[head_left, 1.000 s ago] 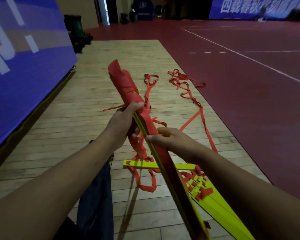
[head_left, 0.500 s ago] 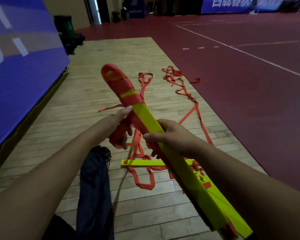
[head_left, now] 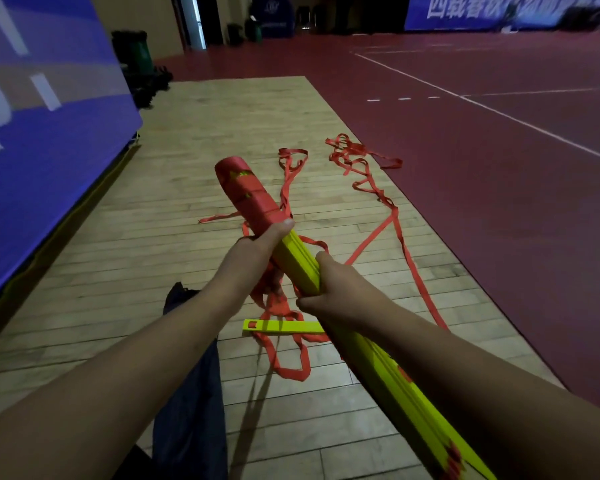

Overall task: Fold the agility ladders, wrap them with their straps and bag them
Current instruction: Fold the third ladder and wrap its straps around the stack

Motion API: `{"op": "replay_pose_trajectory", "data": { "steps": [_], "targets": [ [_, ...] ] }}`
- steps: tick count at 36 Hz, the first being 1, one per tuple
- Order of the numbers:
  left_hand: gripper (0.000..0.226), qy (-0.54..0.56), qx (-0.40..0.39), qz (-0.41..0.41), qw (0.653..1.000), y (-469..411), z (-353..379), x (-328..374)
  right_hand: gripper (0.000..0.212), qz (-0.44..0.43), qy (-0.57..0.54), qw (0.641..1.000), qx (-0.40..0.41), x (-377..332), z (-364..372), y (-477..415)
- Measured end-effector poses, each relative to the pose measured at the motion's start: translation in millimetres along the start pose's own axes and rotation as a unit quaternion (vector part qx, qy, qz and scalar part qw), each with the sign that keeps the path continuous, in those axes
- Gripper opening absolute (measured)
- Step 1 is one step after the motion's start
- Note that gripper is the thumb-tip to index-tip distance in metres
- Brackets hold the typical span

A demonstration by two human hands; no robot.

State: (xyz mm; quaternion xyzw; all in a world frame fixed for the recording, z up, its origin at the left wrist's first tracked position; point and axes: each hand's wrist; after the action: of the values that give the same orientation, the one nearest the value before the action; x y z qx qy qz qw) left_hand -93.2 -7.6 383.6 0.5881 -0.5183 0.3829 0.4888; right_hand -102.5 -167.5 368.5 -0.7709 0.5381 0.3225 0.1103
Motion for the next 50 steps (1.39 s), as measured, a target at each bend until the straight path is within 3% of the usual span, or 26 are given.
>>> {"op": "replay_pose_trajectory", "data": {
  "steps": [6,12,18,21,25,29,33,35,37,40,42,44,47,50],
  "targets": [
    [0.063,0.045,0.046,0.033,0.997,-6,-10,4,0.022,-0.001,-0.032,0.999,0.003,-11,5,-9],
    [0.072,-0.048,-0.087,-0.024,0.995,0,-17,10,0.021,0.009,-0.027,0.999,0.018,-8,2,-6],
    [0.052,0.11,-0.032,-0.009,0.993,1,-8,3,0.024,-0.028,0.029,0.999,0.024,-5,4,-6],
    [0.05,0.19,-0.019,0.035,0.981,-2,-10,7,0.032,-0.057,-0.035,0.998,-0.008,-6,-6,-5],
    [0.055,0.194,-0.047,0.107,0.974,-3,-20,11,0.048,-0.077,-0.142,0.986,-0.05,1,-26,-4],
    [0.042,0.214,-0.115,0.167,0.956,0,-27,17,0.056,-0.054,-0.289,0.94,-0.175,11,-36,-1],
    [0.028,0.256,-0.146,0.195,0.935,-1,-32,18,0.046,-0.034,-0.404,0.843,-0.353,9,-23,2],
    [0.022,0.263,-0.163,0.198,0.93,-3,-34,16,0.044,-0.037,-0.43,0.809,-0.4,4,-19,3],
    [0.034,0.263,-0.183,0.192,0.928,-7,-39,14,0.041,-0.037,-0.434,0.804,-0.406,-1,-19,2],
    [0.051,0.225,-0.192,0.187,0.937,-11,-50,16,0.038,-0.029,-0.45,0.819,-0.355,-5,-23,5],
    [0.06,0.18,-0.196,0.152,0.952,-13,-60,15,0.04,-0.026,-0.415,0.866,-0.277,-5,-27,7],
    [0.089,0.082,-0.193,0.095,0.973,-18,-67,10,0.044,-0.022,-0.369,0.906,-0.205,-1,-29,5],
    [0.123,-0.07,-0.157,-0.009,0.985,-22,-63,3,0.053,0.008,-0.318,0.94,-0.126,8,-26,0],
    [0.108,-0.091,-0.149,-0.051,0.983,-18,-46,2,0.044,0.034,-0.201,0.977,-0.056,8,-17,-5]
  ]
}}
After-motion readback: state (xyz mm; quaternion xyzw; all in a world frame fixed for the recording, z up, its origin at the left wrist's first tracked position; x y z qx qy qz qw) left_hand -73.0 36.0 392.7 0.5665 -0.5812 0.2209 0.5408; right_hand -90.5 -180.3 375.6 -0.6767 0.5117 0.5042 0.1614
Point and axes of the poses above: each hand's wrist, its own y-axis away from the middle knuckle, its own z-axis out of the palm, x = y × z, and after that the axes turned 6 degrees about -x, right-handed
